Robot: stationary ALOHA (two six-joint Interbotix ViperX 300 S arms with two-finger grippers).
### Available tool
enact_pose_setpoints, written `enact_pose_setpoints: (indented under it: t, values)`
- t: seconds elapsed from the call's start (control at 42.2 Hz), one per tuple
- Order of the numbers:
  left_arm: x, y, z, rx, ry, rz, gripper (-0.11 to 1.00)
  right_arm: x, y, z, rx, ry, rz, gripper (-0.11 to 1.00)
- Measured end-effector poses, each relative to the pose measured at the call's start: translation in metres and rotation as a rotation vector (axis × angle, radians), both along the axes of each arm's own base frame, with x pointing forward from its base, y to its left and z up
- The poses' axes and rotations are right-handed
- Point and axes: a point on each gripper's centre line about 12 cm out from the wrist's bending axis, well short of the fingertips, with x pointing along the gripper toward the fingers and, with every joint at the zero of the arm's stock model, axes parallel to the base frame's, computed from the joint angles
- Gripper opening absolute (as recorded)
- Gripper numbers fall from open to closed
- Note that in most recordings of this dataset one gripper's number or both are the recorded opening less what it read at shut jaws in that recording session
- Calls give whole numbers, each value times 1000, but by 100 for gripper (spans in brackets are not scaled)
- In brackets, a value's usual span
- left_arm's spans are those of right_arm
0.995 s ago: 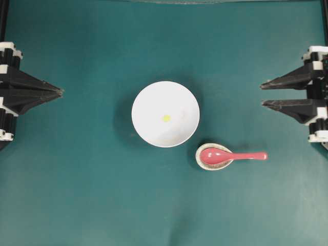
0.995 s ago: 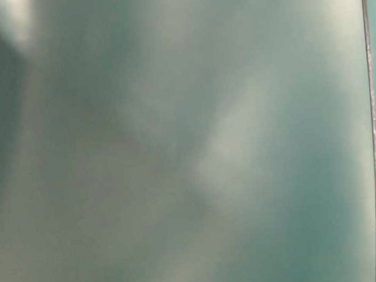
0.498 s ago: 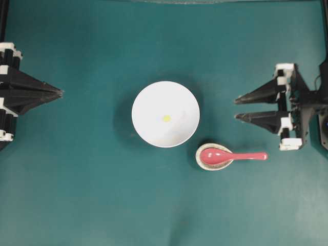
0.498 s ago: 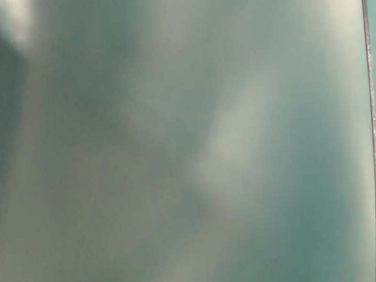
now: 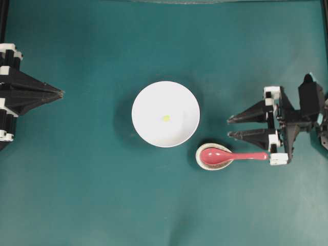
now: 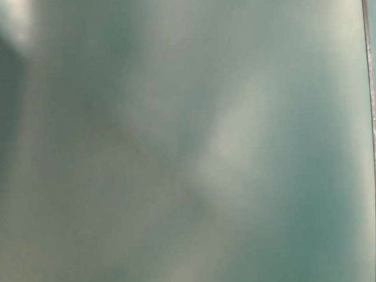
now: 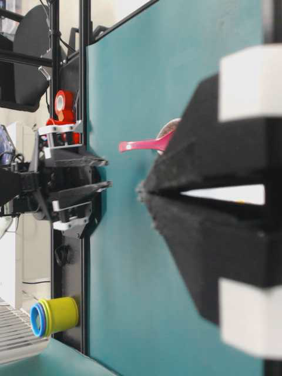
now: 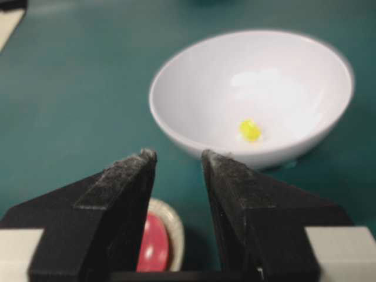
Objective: Scoop the yellow hexagonal prism block from the bowl with a spoon using the right arm.
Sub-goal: 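Move the right gripper left toward the pink spoon handle, then close the right gripper on the pink spoon handle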
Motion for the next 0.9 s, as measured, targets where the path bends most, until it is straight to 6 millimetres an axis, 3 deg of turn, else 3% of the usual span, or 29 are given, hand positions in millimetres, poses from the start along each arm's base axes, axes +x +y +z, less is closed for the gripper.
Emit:
enact_pose_setpoints:
  t: [0.45, 0.9]
  values:
    - [-1, 0, 2, -2, -9, 0, 0, -10, 35, -49, -1, 97, -23, 45]
    - [-1, 4, 2, -8, -8, 23, 0, -22, 47, -58, 8, 143, -11, 45]
